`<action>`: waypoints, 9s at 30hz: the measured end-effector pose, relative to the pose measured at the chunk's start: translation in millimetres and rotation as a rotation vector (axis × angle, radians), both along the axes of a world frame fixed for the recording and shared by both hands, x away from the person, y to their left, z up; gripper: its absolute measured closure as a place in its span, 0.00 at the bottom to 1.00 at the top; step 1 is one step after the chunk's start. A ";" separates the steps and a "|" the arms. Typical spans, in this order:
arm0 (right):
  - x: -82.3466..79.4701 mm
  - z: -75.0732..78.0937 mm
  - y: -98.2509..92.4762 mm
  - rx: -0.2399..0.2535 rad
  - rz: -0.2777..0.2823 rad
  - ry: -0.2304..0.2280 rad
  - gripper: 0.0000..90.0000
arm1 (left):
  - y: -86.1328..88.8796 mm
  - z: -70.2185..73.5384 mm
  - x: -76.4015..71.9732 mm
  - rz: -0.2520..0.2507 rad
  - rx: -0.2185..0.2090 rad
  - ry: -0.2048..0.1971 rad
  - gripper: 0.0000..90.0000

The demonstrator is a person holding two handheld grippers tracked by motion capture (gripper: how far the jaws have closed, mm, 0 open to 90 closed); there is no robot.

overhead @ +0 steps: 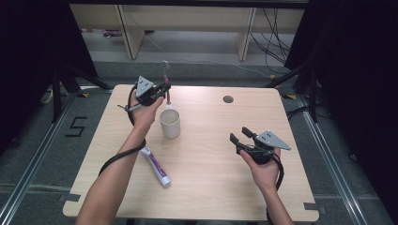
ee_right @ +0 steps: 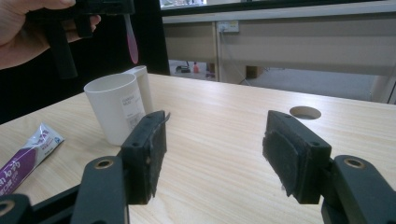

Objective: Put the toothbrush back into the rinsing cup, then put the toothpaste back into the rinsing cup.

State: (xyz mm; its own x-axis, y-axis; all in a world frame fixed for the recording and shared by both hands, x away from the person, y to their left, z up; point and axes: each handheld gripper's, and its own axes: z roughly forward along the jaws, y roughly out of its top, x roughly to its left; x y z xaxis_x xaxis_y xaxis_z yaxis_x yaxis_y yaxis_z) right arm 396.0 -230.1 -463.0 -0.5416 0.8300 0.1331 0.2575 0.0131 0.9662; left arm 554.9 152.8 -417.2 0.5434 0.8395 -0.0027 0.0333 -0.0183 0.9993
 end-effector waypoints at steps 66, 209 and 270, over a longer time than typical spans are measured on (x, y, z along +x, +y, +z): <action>4.1 -4.7 4.0 0.000 0.044 0.023 0.44 | 1.9 -34.2 8.8 -0.010 0.114 0.219 0.91; 4.5 2.4 -8.9 -0.073 0.001 0.133 0.44 | 34.2 -34.4 -183.3 0.133 0.219 0.750 0.40; 9.1 -4.7 -7.0 -0.071 0.026 0.166 0.44 | -3.7 -60.4 -114.7 0.300 0.517 1.311 0.69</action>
State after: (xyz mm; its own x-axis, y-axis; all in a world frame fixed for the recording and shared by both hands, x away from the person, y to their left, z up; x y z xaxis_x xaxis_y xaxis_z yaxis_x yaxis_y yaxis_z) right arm 405.1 -237.0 -467.7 -0.5384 0.8266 0.1638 0.4122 0.0888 0.9068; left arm 440.2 149.1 -477.5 0.1941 0.9808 -0.0184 0.9732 -0.1902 0.1295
